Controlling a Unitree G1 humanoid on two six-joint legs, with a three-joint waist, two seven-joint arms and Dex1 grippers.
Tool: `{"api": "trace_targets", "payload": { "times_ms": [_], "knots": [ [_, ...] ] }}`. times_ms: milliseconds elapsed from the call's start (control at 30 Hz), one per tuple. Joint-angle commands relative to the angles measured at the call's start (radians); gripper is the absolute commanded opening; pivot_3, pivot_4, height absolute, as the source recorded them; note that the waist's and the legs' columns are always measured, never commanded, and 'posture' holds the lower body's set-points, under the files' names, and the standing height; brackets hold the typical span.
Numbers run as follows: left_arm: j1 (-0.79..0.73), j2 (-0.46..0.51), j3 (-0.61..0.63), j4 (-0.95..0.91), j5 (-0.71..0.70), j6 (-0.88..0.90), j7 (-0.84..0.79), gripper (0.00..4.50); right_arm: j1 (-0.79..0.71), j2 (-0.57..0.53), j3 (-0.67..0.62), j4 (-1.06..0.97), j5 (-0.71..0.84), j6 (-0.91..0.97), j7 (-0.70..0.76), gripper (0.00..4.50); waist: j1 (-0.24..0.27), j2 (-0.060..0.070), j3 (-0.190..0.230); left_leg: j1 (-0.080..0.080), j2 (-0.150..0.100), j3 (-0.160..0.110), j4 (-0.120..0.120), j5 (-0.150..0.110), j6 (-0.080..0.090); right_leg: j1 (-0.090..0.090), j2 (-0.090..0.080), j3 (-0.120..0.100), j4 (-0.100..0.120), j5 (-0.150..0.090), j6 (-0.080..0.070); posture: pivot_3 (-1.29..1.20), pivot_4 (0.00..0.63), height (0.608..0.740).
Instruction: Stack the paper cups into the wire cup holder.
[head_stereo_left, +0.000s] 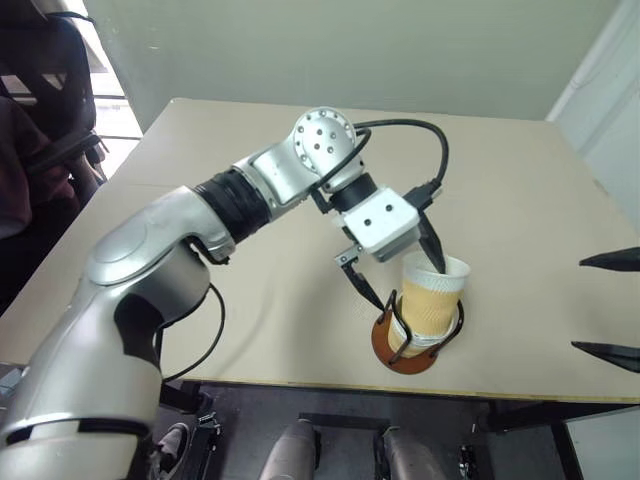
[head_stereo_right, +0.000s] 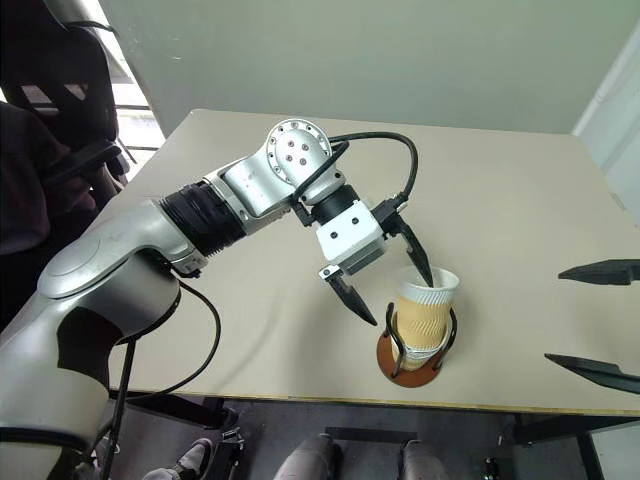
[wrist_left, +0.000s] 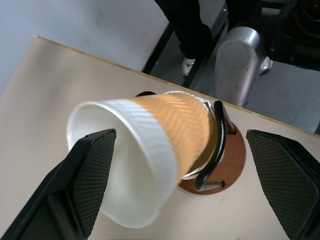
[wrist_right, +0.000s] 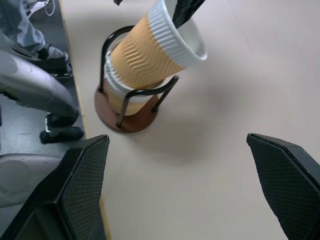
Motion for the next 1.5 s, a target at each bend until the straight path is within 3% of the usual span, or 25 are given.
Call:
{"api": "trace_targets", "payload": {
  "times_ms": [33, 767, 933, 1067, 1267, 1367, 1500],
  "knots": [
    [-0.015, -0.001, 0.050, -0.051, -0.037, 0.021, -0.032, 4.48, -0.028, -0.022, 0.024, 0.018, -0.005, -0.026, -0.028, 4.50, 0.000, 0.000, 0.000, 0.000, 0.000, 0.000, 0.000, 0.000, 0.000, 0.000, 0.000, 0.000, 0.000, 0.001, 0.002, 0.00, 0.150, 0.740],
    [0.007, 0.001, 0.084, -0.097, -0.054, 0.060, -0.032, 4.48, -0.100, -0.052, 0.101, 0.060, -0.007, -0.060, -0.052, 4.50, 0.000, 0.000, 0.000, 0.000, 0.000, 0.000, 0.001, 0.000, 0.000, 0.000, 0.000, -0.001, 0.000, 0.003, 0.005, 0.00, 0.150, 0.740],
    [0.014, -0.031, 0.189, -0.005, -0.001, 0.086, -0.032, 4.48, -0.143, -0.069, 0.152, 0.096, 0.000, -0.093, -0.055, 4.50, 0.000, 0.000, 0.000, 0.000, 0.000, 0.000, 0.001, 0.000, 0.000, 0.000, 0.000, -0.001, 0.000, 0.003, 0.006, 0.00, 0.150, 0.740],
    [0.060, -0.007, 0.382, 0.115, 0.082, 0.147, -0.019, 4.48, -0.236, -0.085, 0.294, 0.158, 0.013, -0.159, -0.078, 4.50, -0.005, 0.001, -0.001, 0.000, 0.000, 0.001, 0.002, 0.000, 0.001, 0.000, 0.000, 0.000, 0.000, 0.004, 0.006, 0.00, 0.150, 0.740],
    [0.283, 0.183, 0.651, 0.107, 0.235, 0.254, 0.139, 4.48, -0.383, -0.141, 0.557, 0.339, -0.093, -0.325, -0.071, 4.50, -0.029, 0.005, -0.001, 0.006, 0.002, 0.007, -0.001, 0.003, 0.000, 0.001, 0.002, -0.002, 0.002, 0.004, 0.008, 0.00, 0.150, 0.740],
    [0.428, 0.284, 0.733, 0.015, 0.332, 0.320, 0.247, 4.48, -0.546, -0.124, 0.729, 0.451, -0.155, -0.406, -0.083, 4.50, -0.038, 0.006, -0.002, 0.007, 0.002, 0.008, -0.002, 0.006, 0.000, 0.001, 0.001, -0.001, 0.001, 0.005, 0.009, 0.00, 0.150, 0.740],
    [0.720, 0.422, 0.917, -0.314, 0.287, 0.540, 0.410, 4.48, -0.795, 0.004, 1.006, 0.695, -0.350, -0.536, -0.077, 4.50, -0.050, 0.003, -0.002, 0.008, 0.002, 0.008, -0.004, 0.007, -0.001, 0.001, 0.002, -0.002, 0.000, 0.006, 0.008, 0.00, 0.150, 0.740]
  ]
}}
